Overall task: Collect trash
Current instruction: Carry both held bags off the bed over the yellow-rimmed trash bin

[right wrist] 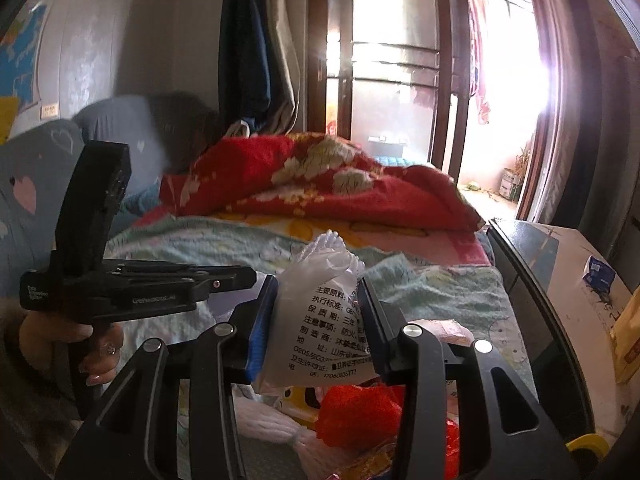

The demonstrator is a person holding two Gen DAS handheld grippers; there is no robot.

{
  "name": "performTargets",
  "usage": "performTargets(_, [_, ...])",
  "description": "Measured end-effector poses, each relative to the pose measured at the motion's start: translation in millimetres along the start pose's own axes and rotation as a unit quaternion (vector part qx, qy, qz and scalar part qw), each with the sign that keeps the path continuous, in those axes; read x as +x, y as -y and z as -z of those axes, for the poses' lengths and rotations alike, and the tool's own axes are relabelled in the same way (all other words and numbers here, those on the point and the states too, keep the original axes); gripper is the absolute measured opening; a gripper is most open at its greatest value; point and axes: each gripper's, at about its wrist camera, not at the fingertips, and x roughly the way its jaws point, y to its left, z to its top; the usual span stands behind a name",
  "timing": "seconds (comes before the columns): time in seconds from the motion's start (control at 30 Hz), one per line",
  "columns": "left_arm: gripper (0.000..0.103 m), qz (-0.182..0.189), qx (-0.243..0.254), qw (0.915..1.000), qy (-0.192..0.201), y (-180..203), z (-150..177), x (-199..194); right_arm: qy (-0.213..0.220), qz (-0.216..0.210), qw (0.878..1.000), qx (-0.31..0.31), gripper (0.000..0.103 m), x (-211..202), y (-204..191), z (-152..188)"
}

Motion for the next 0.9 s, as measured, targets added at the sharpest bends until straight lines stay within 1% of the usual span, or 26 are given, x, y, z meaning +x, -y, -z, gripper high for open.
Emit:
performTargets(0.2, [0.008,0.014,0.013,0.9997,0.018,18,-9,-12,0.033,0.015,0.999,0.024,0.040,-23,15,-9])
performTargets(0.37, [0.008,0.033,0.032,0.9987,0.021,41,-10,-14,0.049,0.047,0.997,0.038,0.040,-46,34,-10])
performTargets(0.5, [0.008,0.050,0.047,0.9975,0.018,61,-7,-12,0.049,0.070,0.995,0.054,0.040,-61,53,-3])
performTargets(0.9, [0.008,0.087,0.089,0.9922,-0.007,117,9,9,0.035,0.139,0.984,0.106,0.040,-100,102,41])
